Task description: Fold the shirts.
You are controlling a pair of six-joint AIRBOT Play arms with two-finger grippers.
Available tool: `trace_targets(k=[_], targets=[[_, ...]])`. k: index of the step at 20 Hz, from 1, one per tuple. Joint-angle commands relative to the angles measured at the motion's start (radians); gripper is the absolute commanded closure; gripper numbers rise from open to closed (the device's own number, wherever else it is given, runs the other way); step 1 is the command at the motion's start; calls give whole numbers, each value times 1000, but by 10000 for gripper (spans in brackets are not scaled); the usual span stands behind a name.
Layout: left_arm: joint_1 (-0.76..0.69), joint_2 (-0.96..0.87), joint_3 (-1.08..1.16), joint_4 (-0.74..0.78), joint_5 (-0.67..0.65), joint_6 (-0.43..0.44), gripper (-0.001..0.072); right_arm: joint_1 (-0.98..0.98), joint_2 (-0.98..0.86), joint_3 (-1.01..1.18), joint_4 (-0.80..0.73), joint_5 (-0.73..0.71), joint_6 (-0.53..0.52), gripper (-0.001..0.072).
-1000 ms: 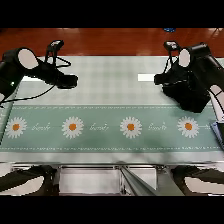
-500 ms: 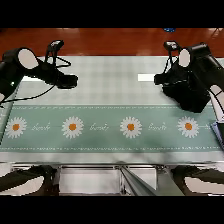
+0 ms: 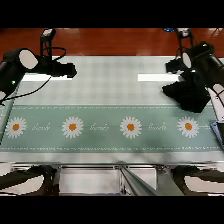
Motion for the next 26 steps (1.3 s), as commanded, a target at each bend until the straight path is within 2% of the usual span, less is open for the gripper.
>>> trace_targets(k=[1, 3, 6, 8, 12, 13, 15, 16, 20, 22, 26], targets=[[39, -27, 0, 24, 77, -1, 203, -150, -2, 0, -110, 0, 108, 294], [54, -43, 0, 23, 77, -1, 203, -284, -2, -25, 44, 1, 97, 303], [50, -75, 0, 22, 74, -1, 203, -421, -3, -151, 329, -63, -63, 307], [42, -100, 0, 19, 74, -1, 202, -448, -25, -236, 422, -97, -114, 307], [40, -140, 0, -35, 73, -1, 202, -445, -137, -251, 580, -98, -193, 308], [40, -139, 1, -38, 72, -1, 203, -445, -158, -251, 629, -99, -210, 334], [48, -137, 38, -37, 5, -1, 203, -445, -172, -250, 748, -95, -313, 642], [61, -136, 81, -37, -60, -1, 203, -445, -166, -236, 805, -79, -369, 680], [154, -107, 310, -38, -340, -1, 203, -445, -70, -55, 915, 31, -464, 681], [198, -53, 377, -38, -410, -2, 203, -445, 16, 64, 951, 50, -478, 681], [248, 110, 356, -37, -496, -4, 203, -445, 183, 316, 1025, 86, -502, 681]])
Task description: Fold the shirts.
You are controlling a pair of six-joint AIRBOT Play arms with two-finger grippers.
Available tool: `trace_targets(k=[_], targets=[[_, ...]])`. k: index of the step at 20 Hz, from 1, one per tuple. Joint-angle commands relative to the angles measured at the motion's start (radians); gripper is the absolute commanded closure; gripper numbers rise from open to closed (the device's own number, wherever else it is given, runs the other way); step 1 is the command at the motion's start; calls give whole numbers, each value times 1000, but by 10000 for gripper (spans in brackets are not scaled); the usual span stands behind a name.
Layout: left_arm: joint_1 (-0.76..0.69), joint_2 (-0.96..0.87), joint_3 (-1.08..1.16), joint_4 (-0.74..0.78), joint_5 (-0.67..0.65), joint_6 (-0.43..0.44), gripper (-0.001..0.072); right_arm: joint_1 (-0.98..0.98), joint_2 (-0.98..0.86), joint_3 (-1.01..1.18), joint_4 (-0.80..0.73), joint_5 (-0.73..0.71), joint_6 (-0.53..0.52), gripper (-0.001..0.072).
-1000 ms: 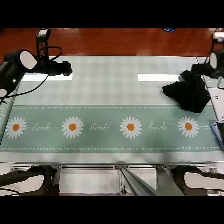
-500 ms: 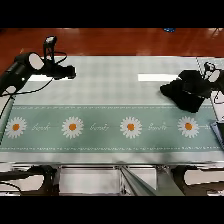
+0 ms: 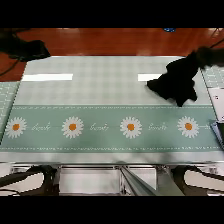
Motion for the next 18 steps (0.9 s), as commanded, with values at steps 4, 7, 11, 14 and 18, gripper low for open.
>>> trace_targets(k=[4, 7, 11, 14, 18], targets=[[37, 291, -227, 2, -75, 7, 204, -1, 204, 367, 194, 46, -56, 681], [42, 447, -470, -2, 27, -17, 204, -1, 220, 481, 319, 93, -76, 681], [42, 598, -719, -56, 113, -39, 203, 16, 237, 500, 468, 112, -105, 681], [42, 644, -810, -94, 134, -39, 203, 181, 231, 498, 373, 156, -105, 681], [42, 645, -823, -101, 150, -39, 203, 521, 219, 412, 168, 191, -95, 681]])
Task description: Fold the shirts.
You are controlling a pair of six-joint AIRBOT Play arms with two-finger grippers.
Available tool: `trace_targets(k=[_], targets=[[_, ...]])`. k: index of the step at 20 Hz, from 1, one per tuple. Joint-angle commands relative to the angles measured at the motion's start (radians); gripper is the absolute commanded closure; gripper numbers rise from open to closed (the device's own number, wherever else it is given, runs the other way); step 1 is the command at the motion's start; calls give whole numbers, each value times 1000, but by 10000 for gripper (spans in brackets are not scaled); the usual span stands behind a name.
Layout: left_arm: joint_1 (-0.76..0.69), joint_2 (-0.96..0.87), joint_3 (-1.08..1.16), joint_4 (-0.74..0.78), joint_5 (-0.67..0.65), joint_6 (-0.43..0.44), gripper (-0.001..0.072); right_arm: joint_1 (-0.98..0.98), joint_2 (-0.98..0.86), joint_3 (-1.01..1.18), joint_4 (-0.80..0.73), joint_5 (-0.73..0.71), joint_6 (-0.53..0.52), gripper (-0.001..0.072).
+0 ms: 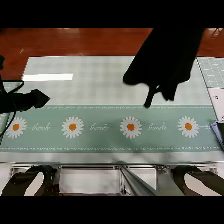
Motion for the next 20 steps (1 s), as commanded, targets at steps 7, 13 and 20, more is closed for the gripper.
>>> trace_targets(k=[7, 13, 20], targets=[[1, 17, -35, -16, 40, -2, 203, 480, -148, -455, -254, -48, 102, 681], [-20, 13, -49, -69, 16, -2, 203, 545, -379, -679, -167, -115, 134, 619], [-79, -34, -75, -84, 112, -2, 203, 236, -237, -602, -330, -39, 150, 303]])
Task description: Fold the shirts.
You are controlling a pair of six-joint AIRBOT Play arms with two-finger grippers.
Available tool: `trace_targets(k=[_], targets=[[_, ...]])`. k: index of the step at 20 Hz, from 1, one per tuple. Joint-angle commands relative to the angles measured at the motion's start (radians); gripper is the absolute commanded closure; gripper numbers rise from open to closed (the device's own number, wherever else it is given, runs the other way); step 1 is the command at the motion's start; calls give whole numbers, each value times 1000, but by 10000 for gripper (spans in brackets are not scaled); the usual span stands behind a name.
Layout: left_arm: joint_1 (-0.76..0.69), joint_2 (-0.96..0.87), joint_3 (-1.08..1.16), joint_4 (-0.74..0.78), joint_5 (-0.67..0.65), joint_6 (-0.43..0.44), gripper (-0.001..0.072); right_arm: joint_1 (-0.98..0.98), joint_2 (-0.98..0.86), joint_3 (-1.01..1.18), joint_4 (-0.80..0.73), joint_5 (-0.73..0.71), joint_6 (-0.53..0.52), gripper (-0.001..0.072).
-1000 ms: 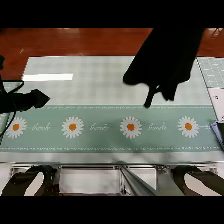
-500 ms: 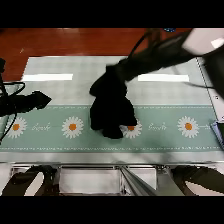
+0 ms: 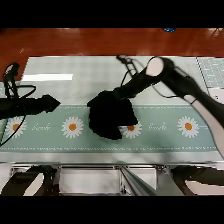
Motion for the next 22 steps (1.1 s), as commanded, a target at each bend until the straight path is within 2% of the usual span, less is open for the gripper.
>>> trace_targets(k=[1, 4, 8, 10, 13, 18, 22], targets=[[3, -24, -5, -38, 73, -2, 203, -229, 126, 13, -125, 34, 25, 303], [10, -101, -5, -162, 73, 12, 203, -469, 263, -99, -151, -1, 37, 303], [10, -321, 12, -458, 87, 238, 203, -631, 380, -403, -91, -69, 34, 304], [10, -462, 45, -554, 80, 307, 203, -636, 410, -526, -55, -86, 5, 304], [-10, -650, 120, -560, 80, 318, 202, -619, 433, -636, -2, -100, -23, 304], [-117, -835, 251, -562, 28, 315, 202, -615, 434, -697, 44, -99, -42, 304], [-179, -971, 388, -572, -190, 348, 212, -615, 434, -752, 100, -99, -58, 304]])
